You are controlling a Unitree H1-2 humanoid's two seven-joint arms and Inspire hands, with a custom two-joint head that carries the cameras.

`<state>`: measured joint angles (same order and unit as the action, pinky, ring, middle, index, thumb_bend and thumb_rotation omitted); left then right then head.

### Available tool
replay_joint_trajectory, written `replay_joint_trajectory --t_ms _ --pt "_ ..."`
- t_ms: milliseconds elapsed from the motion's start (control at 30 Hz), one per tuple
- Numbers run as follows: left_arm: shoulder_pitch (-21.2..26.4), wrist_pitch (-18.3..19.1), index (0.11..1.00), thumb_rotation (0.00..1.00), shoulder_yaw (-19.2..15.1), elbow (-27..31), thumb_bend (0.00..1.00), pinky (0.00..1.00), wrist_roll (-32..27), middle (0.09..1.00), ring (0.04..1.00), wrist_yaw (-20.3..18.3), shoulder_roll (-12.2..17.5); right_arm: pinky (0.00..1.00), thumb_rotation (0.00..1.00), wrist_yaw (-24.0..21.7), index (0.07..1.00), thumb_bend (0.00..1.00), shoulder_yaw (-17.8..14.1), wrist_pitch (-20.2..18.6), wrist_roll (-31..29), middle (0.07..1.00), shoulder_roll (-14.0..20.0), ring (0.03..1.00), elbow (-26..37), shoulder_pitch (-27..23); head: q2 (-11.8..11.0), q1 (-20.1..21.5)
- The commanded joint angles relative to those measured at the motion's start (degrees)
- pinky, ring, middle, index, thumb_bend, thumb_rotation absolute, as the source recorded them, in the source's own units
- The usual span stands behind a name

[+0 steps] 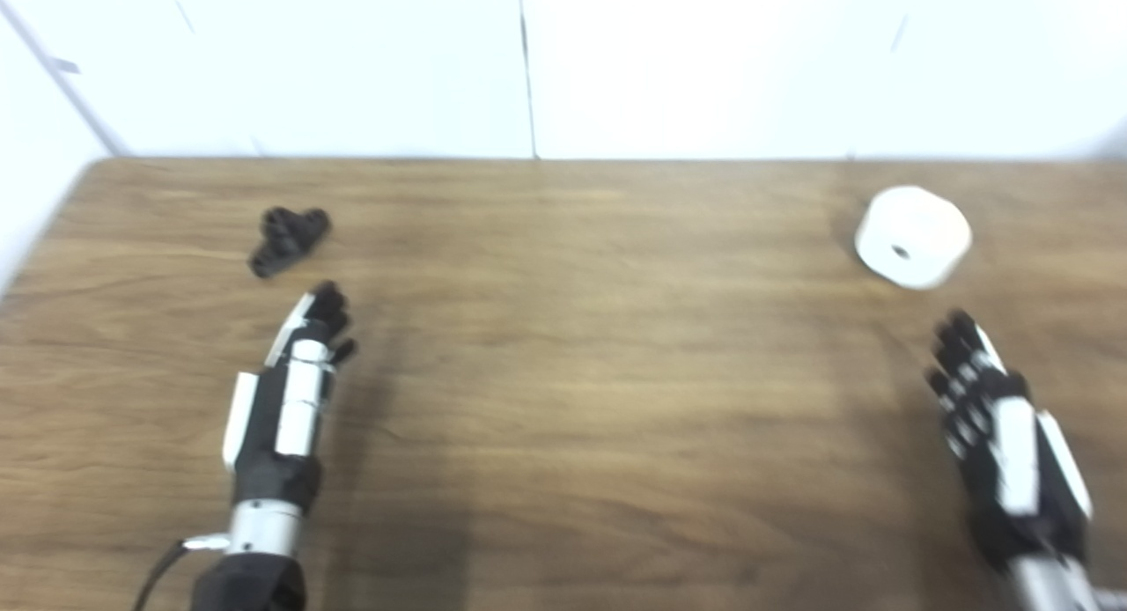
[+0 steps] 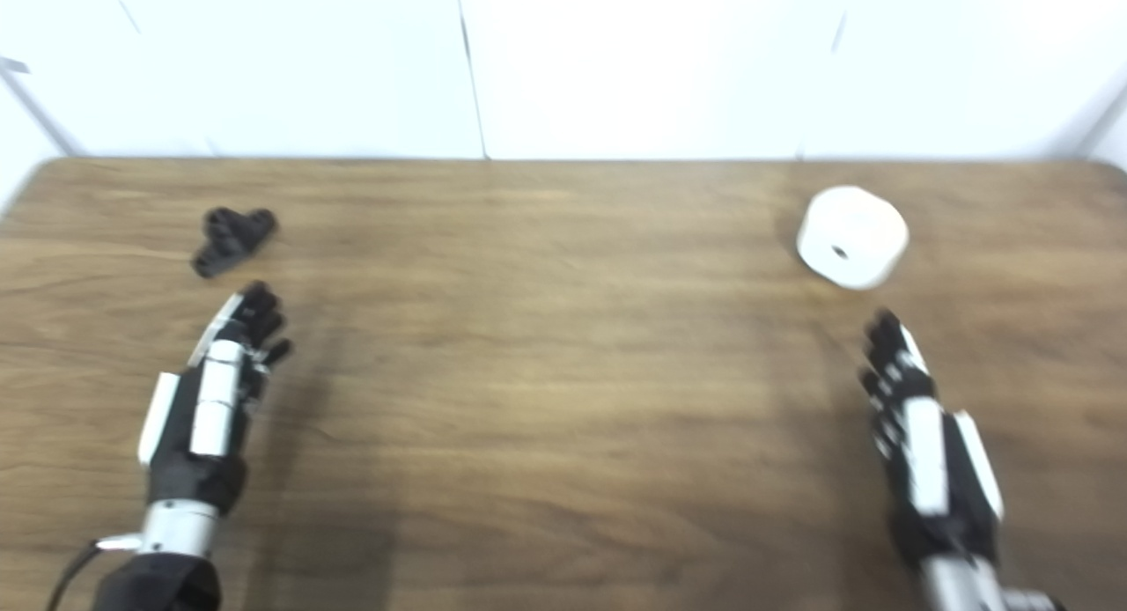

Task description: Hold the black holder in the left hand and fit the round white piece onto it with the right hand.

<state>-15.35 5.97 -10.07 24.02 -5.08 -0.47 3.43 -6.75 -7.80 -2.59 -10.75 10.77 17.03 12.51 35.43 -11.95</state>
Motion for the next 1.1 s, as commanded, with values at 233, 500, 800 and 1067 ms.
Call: replay_joint_trajectory --t_ms 233,500,800,1067 --pt "-6.7 -6.6 0.940 0.84 3.0 -2.2 0.46 0.93 3.4 0.949 0.945 0.2 -1.5 1.00 1.00 -0.4 0.969 0.58 -0.8 3.1 -0.3 0.991 1.0 1.000 -0.9 -0.6 -1.7 -3.1" --pt "-6.7 -8.3 0.934 0.83 4.7 -3.5 0.46 0.92 6.0 0.936 0.937 1.5 -2.7 1.00 1.00 -1.0 0.987 0.59 -1.1 4.0 -0.5 1.000 1.8 1.000 -3.0 -0.7 -4.4 -5.0" --pt "-6.4 -10.0 0.933 0.85 5.8 -5.8 0.47 0.92 7.1 0.938 0.943 2.8 -3.0 1.00 1.00 -2.0 0.998 0.58 -0.8 8.1 -1.3 1.000 2.1 1.000 -6.9 -1.6 -6.3 -6.0" --pt "-6.8 -10.4 0.937 0.85 6.7 -6.1 0.48 0.93 7.7 0.942 0.943 3.5 -2.9 1.00 1.00 -1.8 1.000 0.57 -1.1 7.2 -1.0 1.000 2.4 1.000 -6.3 -1.6 -6.3 -6.4"
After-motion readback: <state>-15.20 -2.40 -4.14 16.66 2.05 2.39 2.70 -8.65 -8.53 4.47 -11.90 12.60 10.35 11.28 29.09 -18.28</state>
